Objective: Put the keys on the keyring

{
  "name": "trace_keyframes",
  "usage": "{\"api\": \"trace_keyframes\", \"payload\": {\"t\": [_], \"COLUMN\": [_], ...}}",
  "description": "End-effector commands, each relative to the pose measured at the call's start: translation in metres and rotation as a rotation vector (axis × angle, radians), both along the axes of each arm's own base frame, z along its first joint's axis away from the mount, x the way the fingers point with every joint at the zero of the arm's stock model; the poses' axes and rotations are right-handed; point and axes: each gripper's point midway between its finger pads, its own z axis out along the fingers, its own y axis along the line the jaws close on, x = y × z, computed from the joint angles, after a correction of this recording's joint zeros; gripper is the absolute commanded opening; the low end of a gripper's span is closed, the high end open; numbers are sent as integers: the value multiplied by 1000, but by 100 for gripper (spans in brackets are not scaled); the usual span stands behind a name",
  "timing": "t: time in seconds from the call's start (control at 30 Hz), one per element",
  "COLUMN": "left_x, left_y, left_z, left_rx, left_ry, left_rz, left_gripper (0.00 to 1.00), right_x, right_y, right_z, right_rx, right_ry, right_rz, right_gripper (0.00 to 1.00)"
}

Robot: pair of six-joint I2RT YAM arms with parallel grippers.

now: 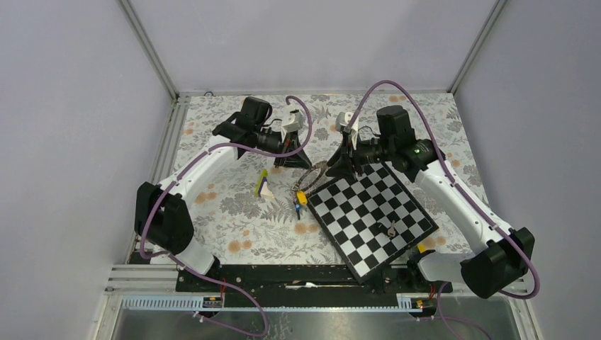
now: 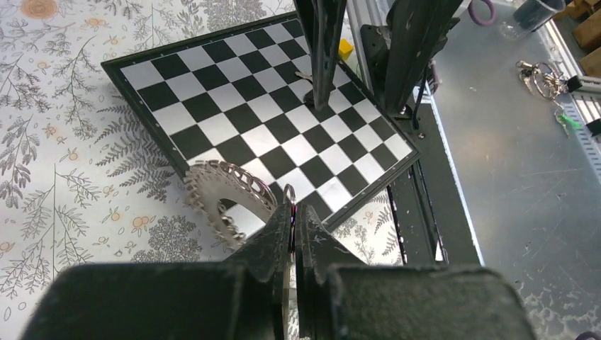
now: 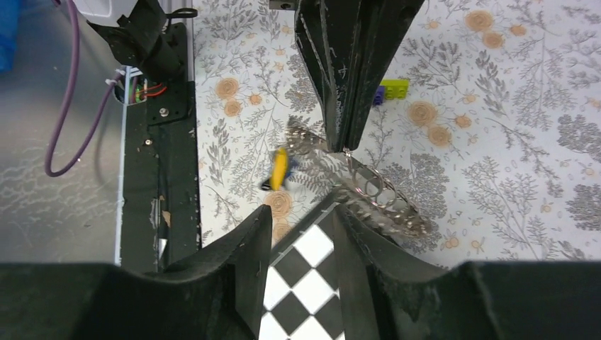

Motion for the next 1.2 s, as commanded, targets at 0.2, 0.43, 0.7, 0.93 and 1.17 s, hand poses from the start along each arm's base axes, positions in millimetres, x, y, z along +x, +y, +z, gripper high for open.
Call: {"api": "trace_keyframes", "payload": {"t": [0.2,0.43,0.7,0.93,1.17], "left_x": [14,42,94,119,72], "left_y": [-5,-2,16,32,12], "left_z": [59,55,33,21,48], "left_rx": [-98,-33,133,223,51], "left_ry": [-204,-308,-474,-574,-422], "left_rz": [27,134,334,419,221], "left_gripper": [0,0,0,0,0], "right_x": [12,22,34,35,31], "right_y": [5,6,3,-3,-4], "right_z": [-9,-12,-23,-31,-18], "right_rx": [20,4,-33,-61,-33], "right_ry": [26,15,-2,-14,-23], "right_rz": [-30,-63,-111,-138,-139], "right_gripper": [41,39,39,39,40]}}
